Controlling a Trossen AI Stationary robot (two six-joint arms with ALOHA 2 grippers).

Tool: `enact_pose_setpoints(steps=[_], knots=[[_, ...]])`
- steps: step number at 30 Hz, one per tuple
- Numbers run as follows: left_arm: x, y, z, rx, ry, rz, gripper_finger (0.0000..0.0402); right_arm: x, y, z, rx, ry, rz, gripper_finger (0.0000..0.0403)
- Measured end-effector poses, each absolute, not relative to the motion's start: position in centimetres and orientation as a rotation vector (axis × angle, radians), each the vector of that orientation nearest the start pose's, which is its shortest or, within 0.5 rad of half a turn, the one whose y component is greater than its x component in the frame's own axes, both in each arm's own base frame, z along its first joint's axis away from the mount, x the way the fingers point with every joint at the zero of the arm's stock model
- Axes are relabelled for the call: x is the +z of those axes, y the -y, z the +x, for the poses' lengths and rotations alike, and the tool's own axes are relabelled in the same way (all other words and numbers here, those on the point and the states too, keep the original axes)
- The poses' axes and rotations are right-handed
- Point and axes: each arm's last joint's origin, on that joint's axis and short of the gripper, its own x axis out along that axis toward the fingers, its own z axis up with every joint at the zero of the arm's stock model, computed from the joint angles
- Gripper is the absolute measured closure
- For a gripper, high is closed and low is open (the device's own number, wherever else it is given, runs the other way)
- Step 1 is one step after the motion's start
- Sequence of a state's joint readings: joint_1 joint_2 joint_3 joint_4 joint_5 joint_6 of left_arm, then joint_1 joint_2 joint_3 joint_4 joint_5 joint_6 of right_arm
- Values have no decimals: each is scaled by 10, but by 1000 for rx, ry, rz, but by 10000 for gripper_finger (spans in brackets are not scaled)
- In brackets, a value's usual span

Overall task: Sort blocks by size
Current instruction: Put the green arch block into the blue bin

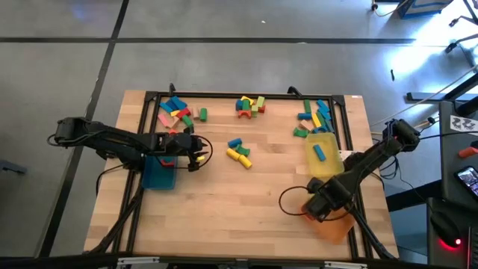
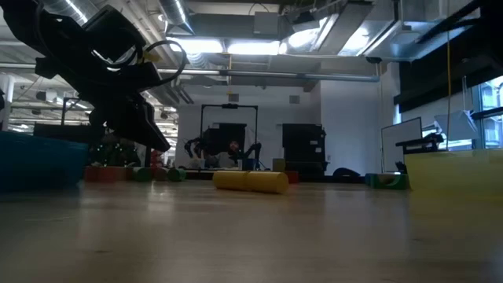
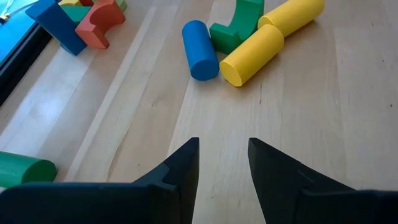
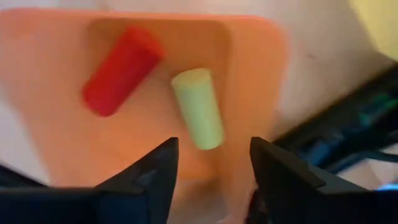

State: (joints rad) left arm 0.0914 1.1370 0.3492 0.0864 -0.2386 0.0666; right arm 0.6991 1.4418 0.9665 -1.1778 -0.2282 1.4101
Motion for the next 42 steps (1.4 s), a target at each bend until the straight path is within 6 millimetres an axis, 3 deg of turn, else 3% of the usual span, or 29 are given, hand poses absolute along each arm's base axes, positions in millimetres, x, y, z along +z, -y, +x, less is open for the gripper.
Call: enact_pose_setpoints(steps=[4, 9, 12, 16, 21, 30, 37, 42], knots=[[150, -25, 196, 293, -709, 115, 279, 212, -144, 171, -545, -1805, 695, 167], [151, -25, 197, 292, -704, 117, 279, 217, -126, 183, -517, -1933, 930, 158], [151, -25, 197, 292, -705, 118, 279, 221, -112, 191, -506, -1898, 1014, 158], [150, -25, 197, 292, -705, 119, 279, 224, -91, 204, -466, -1737, 998, 158], [150, -25, 197, 291, -706, 119, 279, 225, -66, 226, -414, -1480, 892, 158], [150, -25, 197, 292, -706, 118, 279, 233, -25, 259, -513, -998, 459, 158], [151, -25, 197, 292, -703, 118, 279, 237, -6, 281, -619, -784, 184, 158], [152, -25, 198, 294, -685, 117, 279, 223, 3, 308, -588, -723, 68, 158]])
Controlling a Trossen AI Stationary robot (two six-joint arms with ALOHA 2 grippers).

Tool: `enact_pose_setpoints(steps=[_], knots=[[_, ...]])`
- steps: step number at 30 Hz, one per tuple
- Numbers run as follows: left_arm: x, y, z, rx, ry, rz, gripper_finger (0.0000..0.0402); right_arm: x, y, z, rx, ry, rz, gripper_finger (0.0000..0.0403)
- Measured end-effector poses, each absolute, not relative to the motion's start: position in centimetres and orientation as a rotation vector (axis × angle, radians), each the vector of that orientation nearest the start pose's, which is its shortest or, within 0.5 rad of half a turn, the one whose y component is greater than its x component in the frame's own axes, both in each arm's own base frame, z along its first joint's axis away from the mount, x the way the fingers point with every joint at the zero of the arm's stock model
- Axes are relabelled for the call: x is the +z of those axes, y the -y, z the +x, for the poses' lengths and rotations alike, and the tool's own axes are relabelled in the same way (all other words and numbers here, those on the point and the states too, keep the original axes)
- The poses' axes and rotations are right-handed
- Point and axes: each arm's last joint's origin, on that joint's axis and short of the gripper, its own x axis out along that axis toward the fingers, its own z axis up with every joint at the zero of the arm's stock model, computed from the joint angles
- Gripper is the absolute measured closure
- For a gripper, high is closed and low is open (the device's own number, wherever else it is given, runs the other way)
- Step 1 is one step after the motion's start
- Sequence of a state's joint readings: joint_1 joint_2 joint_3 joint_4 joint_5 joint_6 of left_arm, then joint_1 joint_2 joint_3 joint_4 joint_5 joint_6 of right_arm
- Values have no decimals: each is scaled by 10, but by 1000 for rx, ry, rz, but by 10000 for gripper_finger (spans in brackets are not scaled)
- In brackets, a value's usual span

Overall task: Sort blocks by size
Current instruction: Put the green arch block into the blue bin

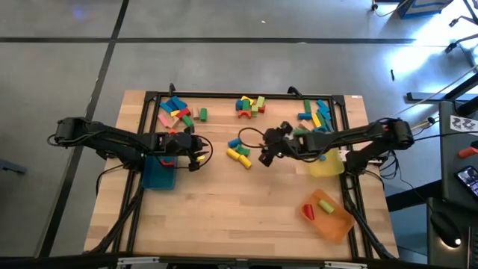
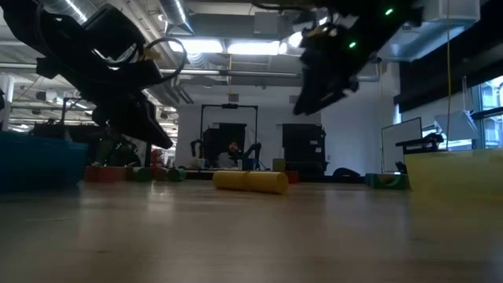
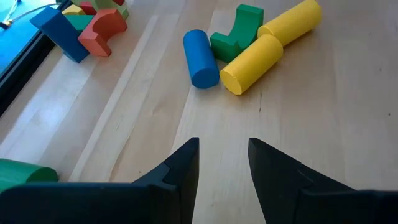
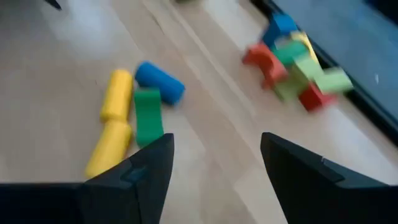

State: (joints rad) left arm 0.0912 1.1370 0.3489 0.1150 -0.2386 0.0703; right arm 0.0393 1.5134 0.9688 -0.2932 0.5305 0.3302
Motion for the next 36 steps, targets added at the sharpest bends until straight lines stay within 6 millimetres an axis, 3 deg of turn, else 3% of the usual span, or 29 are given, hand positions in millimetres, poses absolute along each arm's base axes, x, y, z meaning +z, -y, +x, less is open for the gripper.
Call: enact_pose_setpoints(steps=[6, 15, 30, 36], knots=[[152, -25, 198, 293, -683, 117, 279, 189, 11, 335, -538, -735, -22, 158], [153, -25, 199, 291, -674, 124, 279, 144, 21, 350, -456, -836, 19, 158], [154, -25, 199, 293, -660, 122, 279, 142, 20, 354, -447, -805, 23, 158], [154, -25, 199, 292, -659, 123, 279, 151, 19, 361, -417, -773, 69, 158]])
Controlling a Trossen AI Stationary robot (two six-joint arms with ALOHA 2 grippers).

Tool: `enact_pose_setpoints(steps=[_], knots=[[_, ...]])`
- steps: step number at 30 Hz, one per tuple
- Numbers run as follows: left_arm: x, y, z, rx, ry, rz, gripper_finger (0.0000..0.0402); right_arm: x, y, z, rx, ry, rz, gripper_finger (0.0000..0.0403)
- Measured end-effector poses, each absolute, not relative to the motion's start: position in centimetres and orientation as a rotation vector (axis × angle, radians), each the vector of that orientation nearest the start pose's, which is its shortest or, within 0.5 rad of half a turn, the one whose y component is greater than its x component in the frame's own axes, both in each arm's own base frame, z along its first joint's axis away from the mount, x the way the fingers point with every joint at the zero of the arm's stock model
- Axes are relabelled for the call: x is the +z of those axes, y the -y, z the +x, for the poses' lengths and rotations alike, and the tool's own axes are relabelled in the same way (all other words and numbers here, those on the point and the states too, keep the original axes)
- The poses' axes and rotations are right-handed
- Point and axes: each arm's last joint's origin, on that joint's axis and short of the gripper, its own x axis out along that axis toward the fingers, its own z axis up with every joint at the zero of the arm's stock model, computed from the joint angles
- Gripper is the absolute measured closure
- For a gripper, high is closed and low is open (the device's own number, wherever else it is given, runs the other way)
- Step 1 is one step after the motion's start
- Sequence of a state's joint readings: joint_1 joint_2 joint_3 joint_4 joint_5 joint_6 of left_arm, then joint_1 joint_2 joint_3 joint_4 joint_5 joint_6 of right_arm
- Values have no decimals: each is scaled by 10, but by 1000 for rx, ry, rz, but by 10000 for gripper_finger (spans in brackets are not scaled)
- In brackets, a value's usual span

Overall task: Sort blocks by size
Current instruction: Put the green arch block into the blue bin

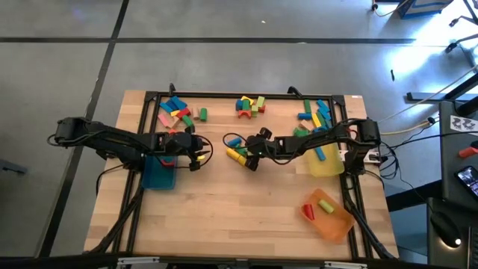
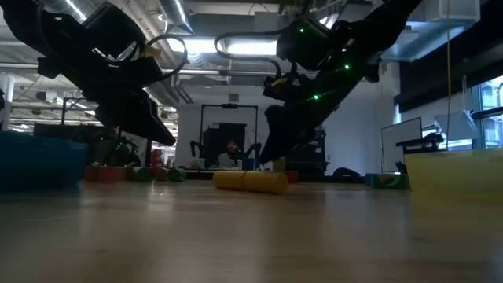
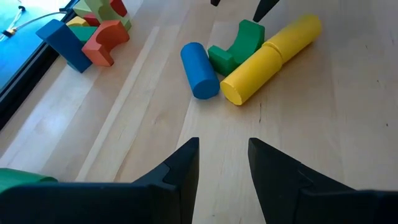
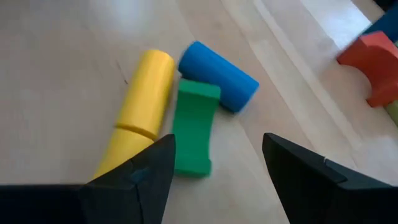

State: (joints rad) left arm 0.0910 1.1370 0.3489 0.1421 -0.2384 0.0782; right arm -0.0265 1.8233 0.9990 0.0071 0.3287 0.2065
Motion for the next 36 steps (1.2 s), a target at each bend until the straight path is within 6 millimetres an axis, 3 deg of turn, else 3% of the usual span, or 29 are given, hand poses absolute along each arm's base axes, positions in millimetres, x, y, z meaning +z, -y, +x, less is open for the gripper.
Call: enact_pose_setpoints(steps=[9, 21, 36], knots=[[154, -25, 199, 293, -660, 122, 279, 149, 18, 362, -428, -772, 123, 158], [153, -25, 199, 294, -664, 117, 279, 129, 19, 363, -439, -825, 114, 158], [154, -25, 199, 293, -664, 120, 279, 124, 19, 364, -381, -861, -8, 158]])
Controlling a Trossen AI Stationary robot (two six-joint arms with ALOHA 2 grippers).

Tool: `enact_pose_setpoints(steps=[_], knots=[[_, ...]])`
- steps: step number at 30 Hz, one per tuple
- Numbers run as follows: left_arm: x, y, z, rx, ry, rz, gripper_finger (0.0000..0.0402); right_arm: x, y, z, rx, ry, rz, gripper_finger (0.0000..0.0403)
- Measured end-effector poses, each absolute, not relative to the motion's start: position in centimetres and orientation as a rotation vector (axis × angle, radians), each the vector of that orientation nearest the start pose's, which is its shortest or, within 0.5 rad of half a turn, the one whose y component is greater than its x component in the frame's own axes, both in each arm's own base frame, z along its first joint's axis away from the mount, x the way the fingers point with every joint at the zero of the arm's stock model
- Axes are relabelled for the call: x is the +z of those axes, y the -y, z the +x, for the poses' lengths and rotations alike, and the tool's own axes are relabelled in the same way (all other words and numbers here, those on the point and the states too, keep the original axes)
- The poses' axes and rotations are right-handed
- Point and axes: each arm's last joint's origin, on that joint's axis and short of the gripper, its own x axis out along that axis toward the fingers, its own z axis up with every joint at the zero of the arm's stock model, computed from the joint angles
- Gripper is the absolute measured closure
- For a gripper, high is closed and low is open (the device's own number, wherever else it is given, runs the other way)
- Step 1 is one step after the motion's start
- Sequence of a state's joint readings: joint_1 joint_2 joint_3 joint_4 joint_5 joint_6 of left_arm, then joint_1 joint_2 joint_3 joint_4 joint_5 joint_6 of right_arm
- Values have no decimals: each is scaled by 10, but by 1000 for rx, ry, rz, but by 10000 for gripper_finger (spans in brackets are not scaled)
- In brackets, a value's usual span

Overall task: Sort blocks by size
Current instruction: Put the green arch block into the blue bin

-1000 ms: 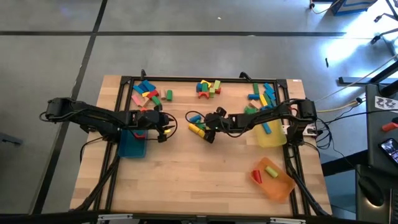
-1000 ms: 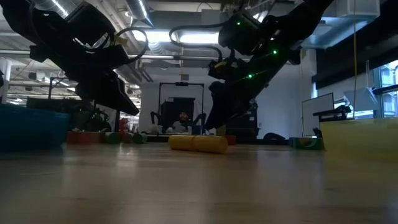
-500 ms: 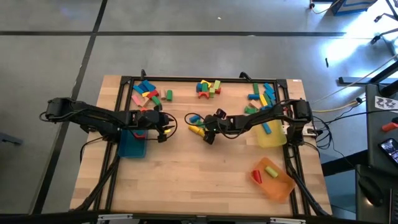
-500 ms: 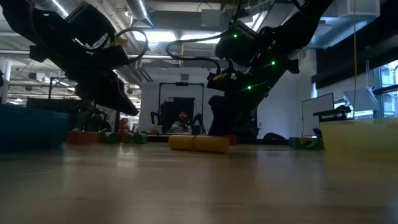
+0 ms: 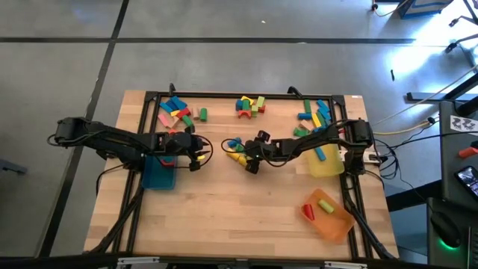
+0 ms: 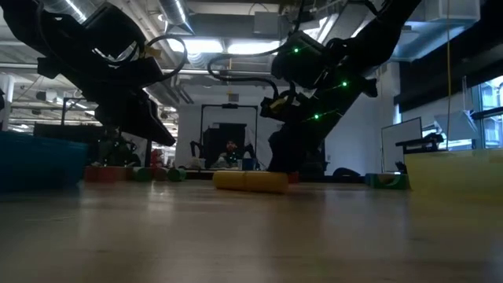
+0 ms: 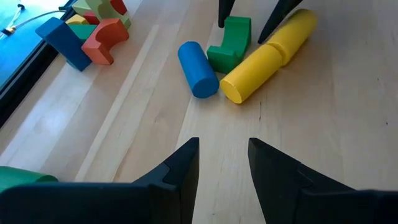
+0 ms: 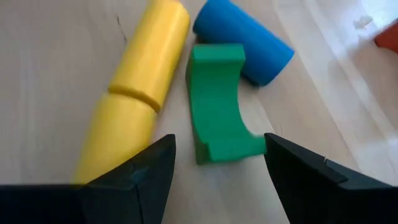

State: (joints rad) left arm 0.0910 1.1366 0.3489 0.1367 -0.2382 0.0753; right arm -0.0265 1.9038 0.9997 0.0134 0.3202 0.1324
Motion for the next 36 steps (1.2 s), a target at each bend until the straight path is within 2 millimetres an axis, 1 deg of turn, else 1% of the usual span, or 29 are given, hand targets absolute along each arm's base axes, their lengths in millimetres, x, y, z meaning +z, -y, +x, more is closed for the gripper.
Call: enact_pose_setpoints(steps=[5, 8, 12, 19, 21, 24, 26, 28, 33, 36], knots=[[153, -25, 199, 293, -667, 120, 279, 124, 18, 365, -364, -858, -7, 158], [153, -25, 199, 293, -667, 119, 279, 124, 18, 365, -361, -856, -5, 165], [153, -25, 199, 293, -667, 120, 279, 124, 18, 365, -361, -856, -5, 191], [153, -25, 199, 294, -668, 117, 279, 124, 19, 365, -369, -856, -13, 255], [153, -25, 199, 294, -668, 117, 279, 124, 19, 365, -379, -855, -18, 263], [153, -25, 199, 294, -667, 117, 279, 125, 19, 365, -385, -850, -20, 261], [153, -25, 199, 294, -668, 118, 279, 129, 19, 365, -384, -840, -19, 253], [153, -25, 199, 294, -666, 118, 279, 138, 19, 366, -394, -813, -20, 249], [154, -25, 199, 292, -660, 124, 279, 163, 20, 369, -390, -765, -60, 260], [154, -25, 199, 293, -659, 123, 279, 175, 20, 373, -384, -725, -63, 260]])
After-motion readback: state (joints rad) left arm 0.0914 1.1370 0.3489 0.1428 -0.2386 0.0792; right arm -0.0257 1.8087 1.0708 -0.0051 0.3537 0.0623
